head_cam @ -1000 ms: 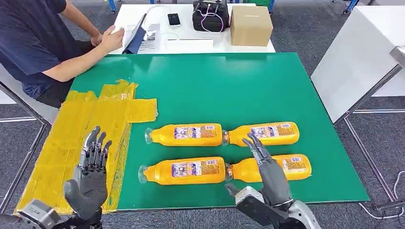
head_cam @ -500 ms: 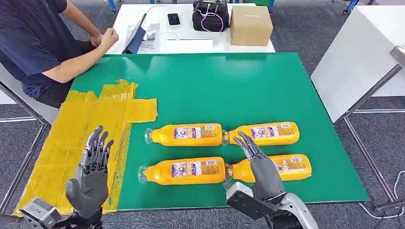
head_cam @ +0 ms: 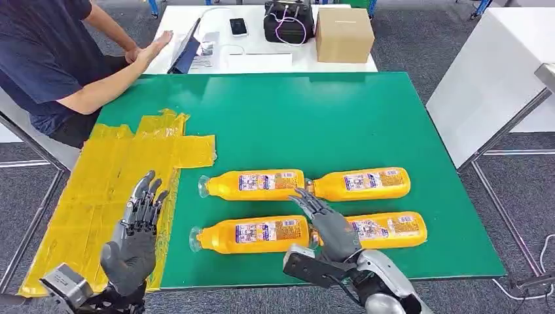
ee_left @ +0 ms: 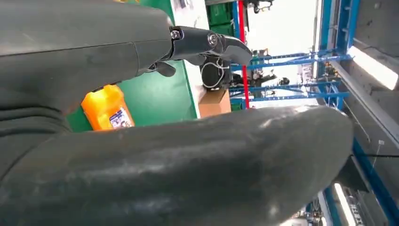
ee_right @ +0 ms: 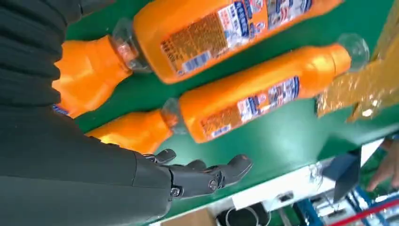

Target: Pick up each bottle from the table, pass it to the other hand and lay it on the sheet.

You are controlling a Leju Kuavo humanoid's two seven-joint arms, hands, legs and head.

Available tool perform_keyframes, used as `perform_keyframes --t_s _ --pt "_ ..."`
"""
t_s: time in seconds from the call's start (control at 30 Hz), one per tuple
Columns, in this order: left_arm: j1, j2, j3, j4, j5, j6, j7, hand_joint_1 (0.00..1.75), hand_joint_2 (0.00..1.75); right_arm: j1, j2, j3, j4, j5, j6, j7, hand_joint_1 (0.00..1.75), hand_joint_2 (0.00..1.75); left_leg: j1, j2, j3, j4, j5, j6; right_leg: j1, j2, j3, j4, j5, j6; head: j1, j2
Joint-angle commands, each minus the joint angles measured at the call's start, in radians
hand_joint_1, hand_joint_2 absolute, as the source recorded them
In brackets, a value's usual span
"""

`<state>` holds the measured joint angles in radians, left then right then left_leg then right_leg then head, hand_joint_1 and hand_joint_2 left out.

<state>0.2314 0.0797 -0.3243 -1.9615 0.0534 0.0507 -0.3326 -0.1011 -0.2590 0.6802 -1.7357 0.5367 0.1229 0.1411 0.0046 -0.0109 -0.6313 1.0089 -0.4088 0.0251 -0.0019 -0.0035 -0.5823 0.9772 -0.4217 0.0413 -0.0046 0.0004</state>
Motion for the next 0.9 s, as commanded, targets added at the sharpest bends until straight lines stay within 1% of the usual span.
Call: perform_keyframes --t_s 0.03,0.07,0.13,0.2,0.23,0.3,0.33,0.37,0.4,0.43,0.47,0.67,0.7,0.73,0.77,0.8,0.83,0.87,0.9 --pt "-0.035 -0.018 0.003 0.071 -0.004 -0.010 0.006 0.00 0.00 -0.120 0.017 0.124 0.148 -0.028 0.021 0.009 0.00 1.75 0.000 0.003 0.005 -0.001 -0.001 -0.001 0.000 0.002 0.004 -0.002 0.000 0.000 0.000 0.000" --pt "-0.035 -0.018 0.003 0.071 -0.004 -0.010 0.006 0.00 0.00 -0.120 0.017 0.124 0.148 -0.028 0.021 0.009 0.00 1.75 0.000 0.003 0.007 -0.002 -0.002 -0.001 0.000 0.002 0.006 -0.002 -0.001 -0.001 0.000 0.000" --pt "-0.036 -0.018 0.003 0.072 -0.004 -0.010 0.006 0.00 0.00 -0.123 0.015 0.127 0.151 -0.030 0.024 0.009 0.00 1.75 0.000 0.002 0.004 -0.001 -0.001 -0.001 0.000 0.001 0.004 -0.002 0.000 0.000 0.000 0.000" --pt "-0.037 -0.020 0.004 0.075 -0.003 -0.011 0.006 0.00 0.00 -0.136 0.012 0.145 0.163 -0.034 0.034 0.011 0.00 1.75 0.000 0.002 0.004 -0.001 -0.001 -0.001 0.000 0.001 0.004 -0.001 -0.001 0.000 0.000 0.000" --pt "-0.037 -0.020 0.004 0.075 -0.003 -0.011 0.006 0.00 0.00 -0.136 0.012 0.145 0.163 -0.034 0.034 0.011 0.00 1.75 0.000 0.003 0.007 -0.001 -0.002 -0.001 0.000 0.002 0.006 -0.002 -0.001 0.000 0.000 0.000" --pt "-0.037 -0.020 0.004 0.075 -0.003 -0.011 0.006 0.00 0.00 -0.136 0.012 0.145 0.163 -0.034 0.034 0.011 0.00 1.75 0.000 0.001 0.002 -0.001 0.000 0.000 0.000 0.001 0.002 -0.001 0.000 0.000 0.000 0.000" --pt "-0.037 -0.020 0.004 0.075 -0.003 -0.011 0.006 0.00 0.00 -0.136 0.012 0.145 0.163 -0.034 0.034 0.011 0.00 1.75 0.000 0.003 0.009 -0.001 -0.003 -0.001 0.000 0.003 0.008 -0.002 -0.002 -0.001 0.000 0.000" --pt "-0.039 -0.021 0.005 0.077 -0.003 -0.012 0.006 0.00 0.00 -0.146 0.012 0.156 0.176 -0.034 0.041 0.013 0.00 1.75 0.000 0.001 0.004 -0.001 -0.001 -0.001 0.000 0.001 0.004 -0.001 -0.001 0.000 0.000 0.000" --pt "-0.041 -0.021 0.005 0.079 -0.002 -0.014 0.005 0.00 0.00 -0.156 0.010 0.168 0.185 -0.036 0.052 0.015 0.00 1.75 0.000 0.002 0.006 -0.001 -0.002 -0.001 0.000 0.001 0.006 -0.002 -0.001 -0.001 0.000 0.000" --pt "-0.043 -0.022 0.005 0.081 -0.002 -0.016 0.006 0.00 0.00 -0.162 0.009 0.176 0.192 -0.036 0.058 0.015 0.00 1.75 0.000 0.001 0.003 -0.001 -0.001 -0.001 0.000 0.001 0.003 -0.001 0.000 0.000 0.000 0.000" --pt "-0.045 -0.023 0.005 0.084 -0.001 -0.017 0.005 0.00 0.00 -0.173 0.008 0.189 0.203 -0.038 0.065 0.015 0.00 1.75 0.000 0.002 0.006 -0.001 -0.002 -0.001 0.000 0.002 0.005 -0.002 -0.001 -0.001 0.000 0.000" --pt "-0.045 -0.023 0.005 0.084 -0.001 -0.017 0.005 0.00 0.00 -0.173 0.008 0.189 0.203 -0.038 0.065 0.015 0.00 1.75 0.000 0.002 0.006 -0.001 -0.002 -0.001 0.000 0.002 0.005 -0.002 -0.001 -0.001 0.000 0.000" --pt "-0.047 -0.023 0.005 0.086 -0.001 -0.018 0.005 0.00 0.00 -0.179 0.008 0.195 0.208 -0.037 0.069 0.015 0.00 1.75 0.000 0.002 0.003 -0.001 -0.001 -0.001 0.000 0.001 0.003 -0.001 0.000 0.000 0.000 0.000" --pt "-0.048 -0.023 0.004 0.087 -0.001 -0.019 0.005 0.00 0.00 -0.182 0.008 0.200 0.212 -0.037 0.072 0.015 0.00 1.75 0.000 0.002 0.005 -0.001 -0.001 -0.001 0.000 0.002 0.005 -0.001 -0.001 0.000 0.000 0.000" --pt "-0.054 -0.026 0.004 0.094 0.001 -0.023 0.005 0.00 0.00 -0.217 0.007 0.241 0.245 -0.033 0.095 0.017 0.00 1.75 0.000 0.002 0.003 -0.001 0.000 0.000 0.000 0.002 0.002 -0.001 0.000 0.000 0.000 0.000" --pt "-0.058 -0.028 0.005 0.098 0.001 -0.025 0.005 0.00 0.00 -0.241 0.007 0.270 0.267 -0.029 0.113 0.021 0.00 1.75 0.000 0.002 0.004 -0.001 -0.001 -0.001 0.000 0.001 0.004 -0.001 0.000 0.000 0.000 0.000" --pt "-0.067 -0.035 0.010 0.115 0.005 -0.032 0.005 0.00 0.00 -0.337 -0.018 0.394 0.337 0.007 0.178 0.046 0.00 1.75 0.000 0.003 0.006 -0.001 -0.001 -0.001 0.000 0.002 0.005 -0.002 -0.001 -0.001 0.000 0.000" --pt "-0.067 -0.035 0.010 0.115 0.005 -0.032 0.005 0.00 0.00 -0.337 -0.018 0.394 0.337 0.007 0.178 0.046 0.00 1.75 0.000 0.002 0.003 -0.001 0.000 -0.001 0.000 0.002 0.003 -0.001 0.000 0.000 0.000 0.000" --pt "-0.069 -0.035 0.010 0.118 0.006 -0.034 0.005 0.00 0.00 -0.350 -0.020 0.411 0.348 0.009 0.190 0.046 0.00 1.75 0.000 0.003 0.007 -0.002 -0.002 -0.001 0.000 0.003 0.006 -0.002 -0.001 -0.001 0.000 0.000"
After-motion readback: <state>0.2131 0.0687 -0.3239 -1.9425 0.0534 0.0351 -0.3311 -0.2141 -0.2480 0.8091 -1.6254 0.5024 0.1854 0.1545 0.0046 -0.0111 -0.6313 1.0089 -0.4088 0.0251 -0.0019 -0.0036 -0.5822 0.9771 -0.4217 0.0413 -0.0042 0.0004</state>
